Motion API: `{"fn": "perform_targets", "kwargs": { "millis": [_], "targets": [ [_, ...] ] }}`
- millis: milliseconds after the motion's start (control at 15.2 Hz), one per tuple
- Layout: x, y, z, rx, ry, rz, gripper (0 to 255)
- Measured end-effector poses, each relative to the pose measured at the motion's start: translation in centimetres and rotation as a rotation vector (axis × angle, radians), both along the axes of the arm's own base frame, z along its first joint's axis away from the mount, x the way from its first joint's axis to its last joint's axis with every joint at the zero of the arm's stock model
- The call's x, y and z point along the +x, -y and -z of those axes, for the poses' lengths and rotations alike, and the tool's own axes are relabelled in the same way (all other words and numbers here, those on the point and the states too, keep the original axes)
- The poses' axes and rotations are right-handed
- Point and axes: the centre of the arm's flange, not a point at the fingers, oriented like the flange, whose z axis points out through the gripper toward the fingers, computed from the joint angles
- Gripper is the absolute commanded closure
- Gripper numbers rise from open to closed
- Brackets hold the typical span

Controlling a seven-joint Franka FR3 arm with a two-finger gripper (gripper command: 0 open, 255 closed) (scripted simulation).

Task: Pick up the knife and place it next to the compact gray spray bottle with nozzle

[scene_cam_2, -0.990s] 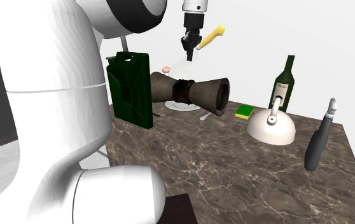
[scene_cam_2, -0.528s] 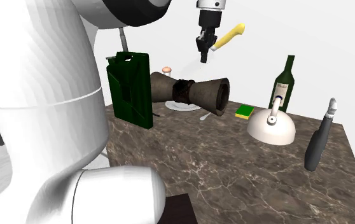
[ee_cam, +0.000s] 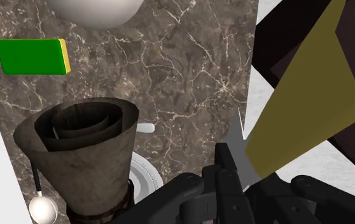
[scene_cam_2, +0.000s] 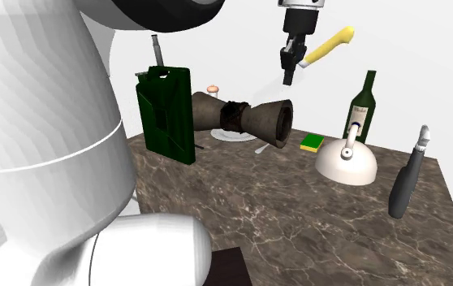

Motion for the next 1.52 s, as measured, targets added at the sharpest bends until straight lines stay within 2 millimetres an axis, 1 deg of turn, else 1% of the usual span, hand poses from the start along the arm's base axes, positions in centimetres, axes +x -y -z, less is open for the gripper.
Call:
{"fn": "perform_targets", "kwargs": {
  "millis": [66,198,330,396,594,726,858,990,1122,1188,1518],
  "targets": [
    [-1.1,0.5,0.3,0.0,0.0,0.0,255],
    [-3.4,1.6,0.0,0.0,0.0,-0.001,255],
    [-5.7,2.7,0.2,0.0,0.0,-0.001,255],
    [-6.9,3.5,0.3,0.0,0.0,0.001,255],
    [-10.5,5.0,0.1,0.0,0.0,0.0,255],
    [-12.9,6.4,-0.1,0.0,0.0,0.001,255],
    [-15.2,7.3,-0.1,0.0,0.0,0.0,255],
    [-17.4,8.6,0.4,0.0,0.0,0.001,255],
    [-18.8,9.2,0.9,0.0,0.0,0.0,255],
    [-19.0,9.2,1.3,0.0,0.0,0.0,255],
    [-19.4,9.2,3.7,0.0,0.0,-0.001,255]
  ]
}}
